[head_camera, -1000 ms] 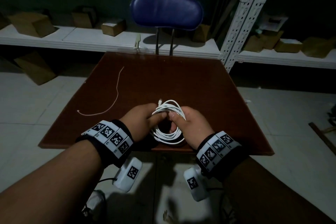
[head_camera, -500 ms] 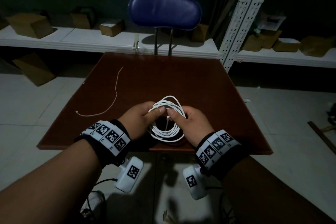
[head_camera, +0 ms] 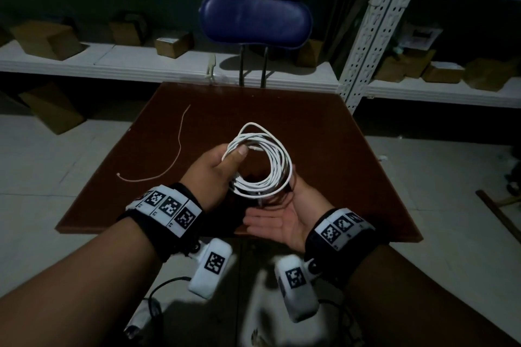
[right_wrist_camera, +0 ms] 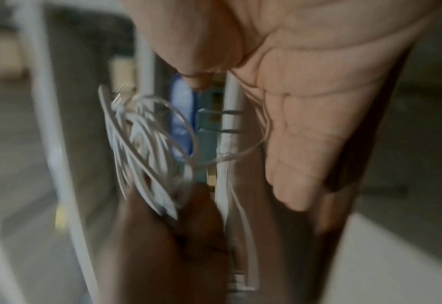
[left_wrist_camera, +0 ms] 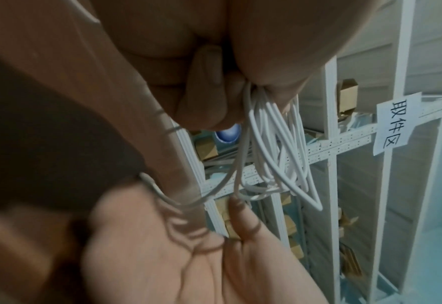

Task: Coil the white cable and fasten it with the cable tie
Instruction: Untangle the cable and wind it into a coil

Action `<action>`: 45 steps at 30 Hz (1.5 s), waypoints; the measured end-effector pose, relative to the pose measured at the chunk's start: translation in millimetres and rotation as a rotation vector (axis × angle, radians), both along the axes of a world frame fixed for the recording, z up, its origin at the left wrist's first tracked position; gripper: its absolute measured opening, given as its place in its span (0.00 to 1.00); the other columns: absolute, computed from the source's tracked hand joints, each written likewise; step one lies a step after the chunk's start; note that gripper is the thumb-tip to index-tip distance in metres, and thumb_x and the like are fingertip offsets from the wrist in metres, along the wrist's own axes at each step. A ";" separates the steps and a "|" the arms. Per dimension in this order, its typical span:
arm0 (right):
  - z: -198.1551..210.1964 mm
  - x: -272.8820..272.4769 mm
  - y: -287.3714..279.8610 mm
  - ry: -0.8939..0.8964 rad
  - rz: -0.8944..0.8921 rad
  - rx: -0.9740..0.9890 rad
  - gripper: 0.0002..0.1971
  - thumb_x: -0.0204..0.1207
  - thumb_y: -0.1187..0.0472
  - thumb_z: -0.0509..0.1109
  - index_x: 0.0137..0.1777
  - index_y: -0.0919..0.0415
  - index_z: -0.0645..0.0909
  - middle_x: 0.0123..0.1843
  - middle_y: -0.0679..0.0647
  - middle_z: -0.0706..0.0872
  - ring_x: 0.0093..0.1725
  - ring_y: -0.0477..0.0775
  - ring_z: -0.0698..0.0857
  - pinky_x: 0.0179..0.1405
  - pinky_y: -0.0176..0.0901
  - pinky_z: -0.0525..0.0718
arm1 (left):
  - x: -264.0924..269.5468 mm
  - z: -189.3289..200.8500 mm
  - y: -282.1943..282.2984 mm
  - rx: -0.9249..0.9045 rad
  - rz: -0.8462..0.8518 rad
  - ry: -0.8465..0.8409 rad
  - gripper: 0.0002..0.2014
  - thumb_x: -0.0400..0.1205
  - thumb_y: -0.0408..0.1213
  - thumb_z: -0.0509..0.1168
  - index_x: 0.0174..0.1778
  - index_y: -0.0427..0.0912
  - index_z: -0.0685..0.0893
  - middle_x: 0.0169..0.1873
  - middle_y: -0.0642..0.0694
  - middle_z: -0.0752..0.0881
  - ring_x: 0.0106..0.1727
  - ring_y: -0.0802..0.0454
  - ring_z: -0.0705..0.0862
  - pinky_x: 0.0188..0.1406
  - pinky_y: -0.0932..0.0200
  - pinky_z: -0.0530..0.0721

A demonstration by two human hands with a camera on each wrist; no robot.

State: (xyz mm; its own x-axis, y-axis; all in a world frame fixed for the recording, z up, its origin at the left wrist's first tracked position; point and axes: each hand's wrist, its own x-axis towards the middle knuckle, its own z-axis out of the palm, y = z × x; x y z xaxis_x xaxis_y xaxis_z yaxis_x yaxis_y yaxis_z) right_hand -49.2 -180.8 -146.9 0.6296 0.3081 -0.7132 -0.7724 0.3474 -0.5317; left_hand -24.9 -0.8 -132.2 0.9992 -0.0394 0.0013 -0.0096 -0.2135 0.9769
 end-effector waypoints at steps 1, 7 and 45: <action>1.0 0.4 0.9 -0.010 -0.036 0.058 0.45 0.75 0.26 0.63 0.65 0.72 0.84 0.57 0.75 0.89 0.53 0.73 0.91 0.51 0.65 0.91 | -1.1 -0.6 -1.4 -0.003 -0.015 0.008 0.13 0.86 0.53 0.63 0.50 0.49 0.88 0.28 0.51 0.83 0.32 0.54 0.82 0.40 0.51 0.79; 10.1 9.6 -0.6 -0.171 -0.273 -0.011 0.15 0.85 0.56 0.67 0.52 0.70 0.85 0.34 0.63 0.90 0.31 0.60 0.91 0.35 0.53 0.92 | -5.6 -2.6 -3.5 0.100 -0.097 0.049 0.14 0.87 0.49 0.62 0.52 0.43 0.88 0.34 0.42 0.86 0.35 0.50 0.85 0.42 0.50 0.81; -7.0 9.9 0.7 -0.550 0.077 -0.321 0.22 0.87 0.46 0.61 0.42 0.65 0.80 0.29 0.58 0.84 0.28 0.56 0.86 0.33 0.47 0.83 | -5.3 -14.8 2.0 -0.040 -0.292 0.309 0.21 0.85 0.58 0.61 0.52 0.46 0.91 0.46 0.35 0.93 0.45 0.42 0.91 0.57 0.41 0.85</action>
State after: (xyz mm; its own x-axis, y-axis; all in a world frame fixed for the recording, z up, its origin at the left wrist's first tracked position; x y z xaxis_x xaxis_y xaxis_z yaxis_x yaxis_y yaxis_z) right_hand -39.3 -180.1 -153.9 0.9143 0.1921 -0.3566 -0.3735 0.0592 -0.9257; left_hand -30.2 1.2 -147.1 0.8997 -0.3266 -0.2896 0.2309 -0.2069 0.9507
